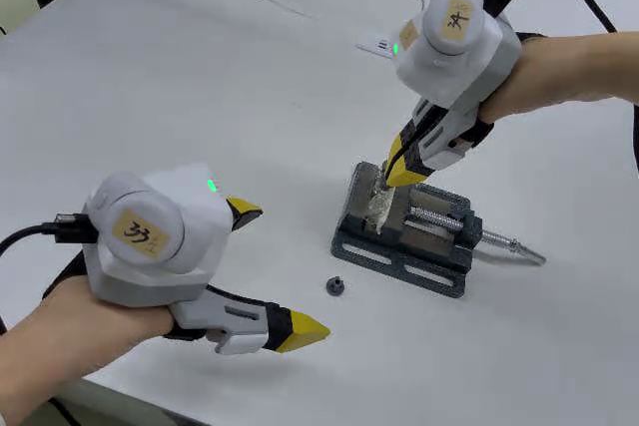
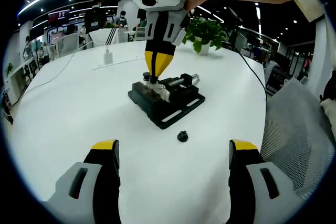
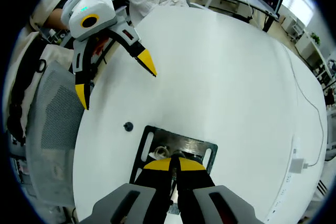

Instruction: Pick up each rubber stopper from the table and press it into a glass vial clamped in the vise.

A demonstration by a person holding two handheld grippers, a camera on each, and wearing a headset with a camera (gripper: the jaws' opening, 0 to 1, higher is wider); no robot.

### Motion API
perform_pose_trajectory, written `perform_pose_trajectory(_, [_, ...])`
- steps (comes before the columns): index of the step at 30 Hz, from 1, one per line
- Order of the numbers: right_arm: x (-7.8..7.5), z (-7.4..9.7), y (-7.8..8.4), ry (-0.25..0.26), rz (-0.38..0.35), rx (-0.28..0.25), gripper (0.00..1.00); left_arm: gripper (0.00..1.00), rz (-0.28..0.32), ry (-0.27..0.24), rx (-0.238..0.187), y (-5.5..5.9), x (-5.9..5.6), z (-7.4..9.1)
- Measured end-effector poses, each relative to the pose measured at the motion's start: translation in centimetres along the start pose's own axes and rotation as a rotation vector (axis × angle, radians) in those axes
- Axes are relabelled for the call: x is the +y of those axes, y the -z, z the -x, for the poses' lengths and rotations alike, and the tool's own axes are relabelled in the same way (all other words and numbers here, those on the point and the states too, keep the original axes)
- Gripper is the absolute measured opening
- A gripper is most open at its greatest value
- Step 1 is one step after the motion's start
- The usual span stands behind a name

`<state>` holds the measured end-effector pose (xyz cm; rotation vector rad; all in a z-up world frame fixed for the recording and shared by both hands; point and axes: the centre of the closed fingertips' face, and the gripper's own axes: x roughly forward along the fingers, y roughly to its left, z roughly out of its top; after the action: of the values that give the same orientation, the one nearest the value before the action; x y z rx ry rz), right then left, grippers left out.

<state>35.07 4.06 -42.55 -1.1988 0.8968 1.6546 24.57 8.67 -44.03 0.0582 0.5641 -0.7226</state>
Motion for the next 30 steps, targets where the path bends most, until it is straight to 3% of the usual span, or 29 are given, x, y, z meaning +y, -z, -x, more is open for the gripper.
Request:
perform_pose_trajectory(10, [-0.07,0.05,-0.08,0.013,0.026,0.014,0.00,0.84,0.001,0.002,0.000,0.01,0.05,-0.01])
perform_pose_trajectory(18, [-0.46,0.02,0.22,0.000,-0.005,0.003,0.00,0.84,0.005,0.008,0.002,0.13,-0.17,-0.22])
perform_pose_trajectory(30, [-0.34,-0.21,0.16,0.008,0.035,0.013,0.01,0.83,0.012,0.015,0.004,0.31,-0.20,-0.44])
